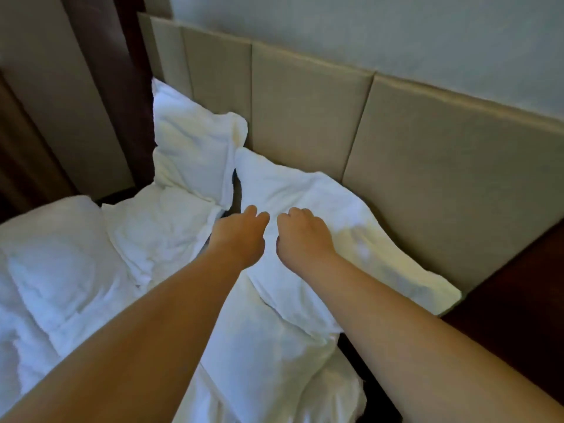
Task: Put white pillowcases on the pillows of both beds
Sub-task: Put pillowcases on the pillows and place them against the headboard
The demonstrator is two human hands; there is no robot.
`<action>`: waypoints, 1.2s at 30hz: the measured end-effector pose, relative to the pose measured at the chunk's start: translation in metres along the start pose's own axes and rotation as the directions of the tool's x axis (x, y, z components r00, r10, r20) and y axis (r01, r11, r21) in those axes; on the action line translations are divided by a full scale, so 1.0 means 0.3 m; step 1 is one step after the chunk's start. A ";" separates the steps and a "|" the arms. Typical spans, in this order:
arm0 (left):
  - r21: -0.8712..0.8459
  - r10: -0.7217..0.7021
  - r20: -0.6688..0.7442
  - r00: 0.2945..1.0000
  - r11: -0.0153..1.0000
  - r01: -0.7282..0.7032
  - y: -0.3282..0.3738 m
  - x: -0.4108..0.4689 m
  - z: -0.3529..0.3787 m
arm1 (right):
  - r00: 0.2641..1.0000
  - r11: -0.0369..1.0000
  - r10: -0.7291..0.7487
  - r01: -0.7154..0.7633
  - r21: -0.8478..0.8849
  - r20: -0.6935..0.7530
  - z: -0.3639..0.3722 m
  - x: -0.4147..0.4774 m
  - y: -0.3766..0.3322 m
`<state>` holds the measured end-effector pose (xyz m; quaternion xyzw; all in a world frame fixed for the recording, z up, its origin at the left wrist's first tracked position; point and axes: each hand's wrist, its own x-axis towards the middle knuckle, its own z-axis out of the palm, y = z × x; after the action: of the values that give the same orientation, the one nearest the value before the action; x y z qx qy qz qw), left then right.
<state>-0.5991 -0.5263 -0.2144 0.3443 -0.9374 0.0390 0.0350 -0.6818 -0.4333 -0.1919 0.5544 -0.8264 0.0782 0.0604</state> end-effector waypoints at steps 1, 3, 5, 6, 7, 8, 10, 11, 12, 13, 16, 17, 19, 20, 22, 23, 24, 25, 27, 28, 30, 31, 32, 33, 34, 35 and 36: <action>-0.007 -0.002 -0.001 1.000 1.000 0.002 -0.025 0.037 -0.009 | 1.000 1.000 0.003 -0.004 -0.011 -0.021 -0.010 0.039 0.000; -0.036 -0.031 -0.001 1.000 0.999 0.031 -0.082 0.111 -0.005 | 0.998 0.999 0.021 -0.023 -0.026 -0.061 -0.017 0.114 0.000; -0.074 -0.066 0.006 0.998 0.995 0.066 -0.143 0.182 0.014 | 0.994 0.997 0.073 -0.076 -0.024 -0.085 -0.010 0.183 0.005; -0.089 -0.079 0.015 0.997 0.993 0.080 -0.172 0.213 0.024 | 0.991 0.994 0.102 -0.105 -0.025 -0.090 0.001 0.216 0.008; -0.104 -0.087 0.023 0.996 0.991 0.089 -0.200 0.245 0.034 | 0.987 0.991 0.128 -0.131 -0.024 -0.098 0.013 0.248 0.010; -0.115 -0.088 0.028 0.996 0.989 0.091 -0.224 0.278 0.042 | 0.983 0.987 0.154 -0.157 -0.023 -0.102 0.027 0.280 0.015; -0.133 -0.083 0.004 0.997 0.988 0.083 -0.264 0.340 0.051 | 0.976 0.979 0.199 -0.202 -0.033 -0.083 0.048 0.341 0.027; -0.151 -0.081 -0.018 0.997 0.985 0.077 -0.277 0.372 0.053 | 0.975 0.975 0.218 -0.220 -0.038 -0.052 0.057 0.368 0.034; -0.172 -0.077 -0.039 0.996 0.983 0.069 -0.285 0.405 0.053 | 0.973 0.972 0.231 -0.231 -0.040 -0.014 0.063 0.392 0.042; -0.191 -0.066 -0.053 0.996 0.980 0.055 -0.292 0.438 0.055 | 0.972 0.971 0.234 -0.234 -0.044 0.018 0.069 0.414 0.048; -0.244 0.012 -0.102 0.995 0.969 -0.037 -0.292 0.532 0.063 | 0.981 0.974 0.192 -0.193 -0.115 -0.021 0.081 0.487 0.068; -0.247 0.049 -0.122 0.991 0.966 -0.078 -0.288 0.560 0.065 | 0.981 0.972 0.189 -0.193 -0.132 -0.040 0.082 0.515 0.072; -0.210 0.129 -0.148 0.981 0.965 -0.159 -0.278 0.611 0.072 | 0.972 0.959 0.236 -0.236 -0.153 -0.021 0.085 0.565 0.078; -0.157 0.178 -0.155 0.972 0.967 -0.203 -0.274 0.636 0.075 | 0.963 0.949 0.270 -0.265 -0.171 0.006 0.090 0.586 0.082; -0.004 0.299 -0.168 0.939 0.953 -0.304 -0.270 0.680 0.077 | 0.952 0.934 0.299 -0.276 -0.227 0.072 0.106 0.618 0.086; 0.063 0.365 -0.158 0.918 0.931 -0.359 -0.270 0.699 0.081 | 0.950 0.934 0.293 -0.261 -0.243 0.108 0.116 0.629 0.084; 0.107 0.427 -0.130 0.895 0.903 -0.415 -0.272 0.716 0.087 | 0.948 0.940 0.284 -0.245 -0.238 0.145 0.123 0.637 0.079; 0.124 0.477 -0.091 0.874 0.876 -0.465 -0.274 0.726 0.094 | 0.943 0.949 0.277 -0.237 -0.207 0.187 0.128 0.644 0.075; 0.062 0.513 -0.026 0.858 0.857 -0.511 -0.277 0.740 0.109 | 0.928 0.967 0.255 -0.239 -0.091 0.272 0.125 0.655 0.068; -0.016 0.501 -0.012 0.865 0.865 -0.501 -0.279 0.743 0.114 | 0.933 0.974 0.222 -0.225 -0.023 0.285 0.120 0.656 0.066; -0.136 0.463 -0.008 0.886 0.877 -0.460 -0.290 0.751 0.104 | 0.953 0.987 0.131 -0.152 0.054 0.274 0.107 0.657 0.067; -0.152 0.447 0.010 0.894 0.885 -0.441 -0.298 0.756 0.091 | 0.957 0.992 0.098 -0.115 0.049 0.273 0.098 0.656 0.067; -0.159 0.438 0.036 0.898 0.890 -0.428 -0.305 0.760 0.075 | 0.959 0.996 0.076 -0.088 0.033 0.272 0.092 0.655 0.065; -0.167 0.443 0.043 0.895 0.887 -0.431 -0.312 0.766 0.059 | 0.961 0.998 0.061 -0.068 0.015 0.270 0.089 0.654 0.064; -0.162 0.451 0.033 0.892 0.883 -0.440 -0.319 0.774 0.048 | 0.963 0.998 0.054 -0.056 0.000 0.263 0.085 0.654 0.063; -0.152 0.453 0.006 0.891 0.882 -0.447 -0.323 0.781 0.037 | 0.966 0.999 0.049 -0.048 -0.011 0.254 0.082 0.656 0.064; -0.153 0.441 -0.008 0.898 0.887 -0.437 -0.324 0.785 0.029 | 0.970 0.999 0.046 -0.044 -0.013 0.238 0.076 0.658 0.068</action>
<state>-0.7154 -0.7524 -0.1964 0.1205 -0.9915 -0.0297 0.0388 -0.7755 -0.6092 -0.1787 0.5406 -0.8403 0.0092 -0.0386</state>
